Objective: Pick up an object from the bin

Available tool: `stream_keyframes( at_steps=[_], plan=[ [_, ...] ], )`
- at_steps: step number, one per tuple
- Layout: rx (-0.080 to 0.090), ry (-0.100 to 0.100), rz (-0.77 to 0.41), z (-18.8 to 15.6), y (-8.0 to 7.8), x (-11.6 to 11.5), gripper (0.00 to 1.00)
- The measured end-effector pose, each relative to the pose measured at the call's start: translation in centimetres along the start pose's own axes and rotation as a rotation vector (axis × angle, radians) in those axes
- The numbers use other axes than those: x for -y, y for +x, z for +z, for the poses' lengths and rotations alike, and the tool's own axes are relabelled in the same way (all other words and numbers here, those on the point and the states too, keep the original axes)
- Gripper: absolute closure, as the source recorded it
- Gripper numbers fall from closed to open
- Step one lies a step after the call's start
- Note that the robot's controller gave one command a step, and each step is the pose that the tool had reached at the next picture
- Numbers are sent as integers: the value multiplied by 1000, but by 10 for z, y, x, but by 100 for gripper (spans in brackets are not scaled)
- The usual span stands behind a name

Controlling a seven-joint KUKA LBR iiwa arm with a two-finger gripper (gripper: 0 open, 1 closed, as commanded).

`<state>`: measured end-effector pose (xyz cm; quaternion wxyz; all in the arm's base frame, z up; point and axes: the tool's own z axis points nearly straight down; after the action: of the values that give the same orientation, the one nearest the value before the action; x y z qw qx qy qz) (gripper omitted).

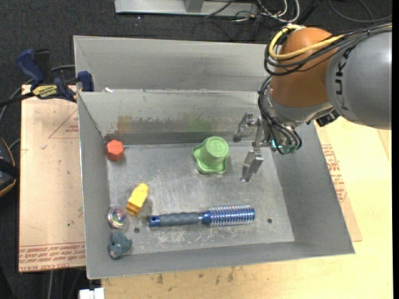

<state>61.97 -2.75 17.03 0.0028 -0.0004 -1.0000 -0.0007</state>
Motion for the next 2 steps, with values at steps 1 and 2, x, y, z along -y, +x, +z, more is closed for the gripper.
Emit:
stream_keyframes(
  at_steps=[1, 2],
  plan=[
    [-2, -1, -103, 24, 82, -39, 0],
    [6, 1, -100, 22, 79, -37, 100]
  ],
)
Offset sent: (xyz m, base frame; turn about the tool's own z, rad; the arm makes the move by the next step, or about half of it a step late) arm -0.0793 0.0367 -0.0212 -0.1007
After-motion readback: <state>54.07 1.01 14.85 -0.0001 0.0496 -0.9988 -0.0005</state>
